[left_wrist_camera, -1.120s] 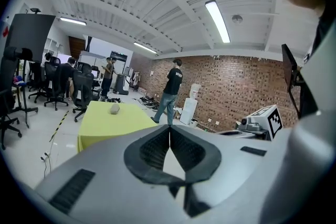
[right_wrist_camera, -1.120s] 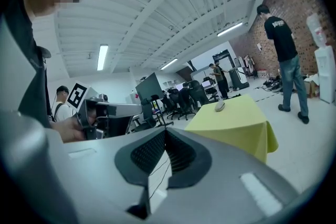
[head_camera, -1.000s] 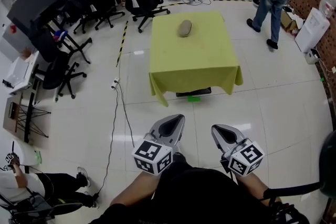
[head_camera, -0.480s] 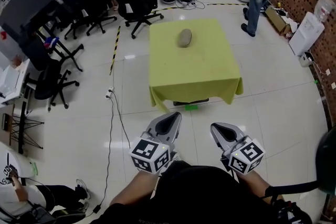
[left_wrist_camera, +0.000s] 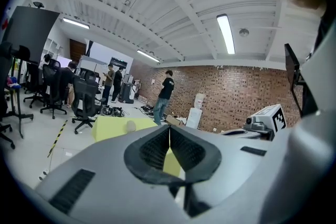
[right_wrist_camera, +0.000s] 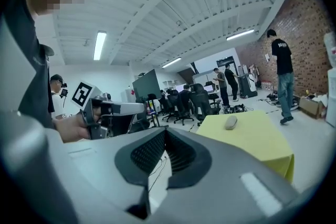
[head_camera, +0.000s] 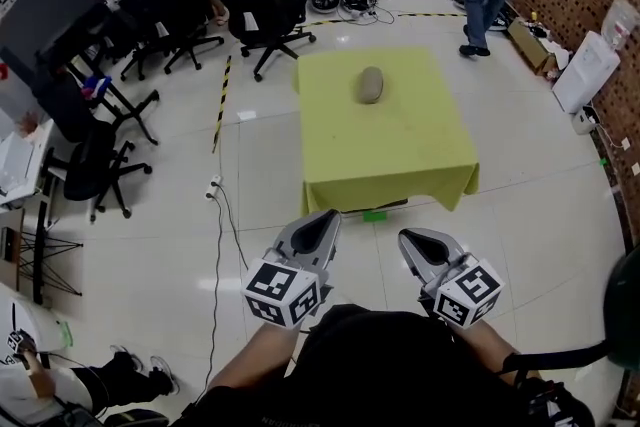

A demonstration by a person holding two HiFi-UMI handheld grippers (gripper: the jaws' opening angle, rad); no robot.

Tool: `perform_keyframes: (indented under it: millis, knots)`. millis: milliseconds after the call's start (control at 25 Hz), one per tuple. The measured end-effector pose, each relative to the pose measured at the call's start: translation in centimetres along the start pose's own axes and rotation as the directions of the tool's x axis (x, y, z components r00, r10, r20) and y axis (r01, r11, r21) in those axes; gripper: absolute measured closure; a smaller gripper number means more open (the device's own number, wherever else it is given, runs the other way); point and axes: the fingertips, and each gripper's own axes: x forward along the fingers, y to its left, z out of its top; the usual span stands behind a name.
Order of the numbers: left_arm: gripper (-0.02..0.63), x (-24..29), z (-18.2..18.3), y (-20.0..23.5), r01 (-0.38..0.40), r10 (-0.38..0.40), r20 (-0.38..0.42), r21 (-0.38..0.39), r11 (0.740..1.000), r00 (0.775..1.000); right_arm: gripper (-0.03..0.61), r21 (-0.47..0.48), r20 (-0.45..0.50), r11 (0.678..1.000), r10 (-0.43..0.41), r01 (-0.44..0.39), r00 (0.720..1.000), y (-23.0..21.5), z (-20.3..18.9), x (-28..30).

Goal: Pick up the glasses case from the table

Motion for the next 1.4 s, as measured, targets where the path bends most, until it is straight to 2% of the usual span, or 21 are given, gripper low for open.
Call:
perform_keyframes:
  millis: [360,880,1120,1400]
  knots:
    - [0.604,-0.9,0.3,3.9,-0.010,0.011,0.015,-0.024,1.000,1.000,0.577,-0.010,-0.019,1.000,0.005,-0.005,1.000,1.3,0.0,3.5]
    - [0.604,-0.3,-0.4,3.9,0.013,-0.013,0.003,-0.035,0.999,1.000,0.577,0.009,-0.034,0.999,-0.039,0.040,0.999,0.2,-0.6,3.0]
    - [0.604,0.3,0.1,3.9,0.003,-0.003,0.011,-0.017,1.000,1.000,0.577,-0.010,-0.020,1.000,0.001,-0.002,1.000,0.5,-0.1,3.7]
    - [0.604,2.1,-0.1,3.6,-0.008,0.008,0.003,-0.020,1.000,1.000,0.577,-0.011,-0.023,1.000,0.016,-0.016,1.000,-1.3,0.0,3.8]
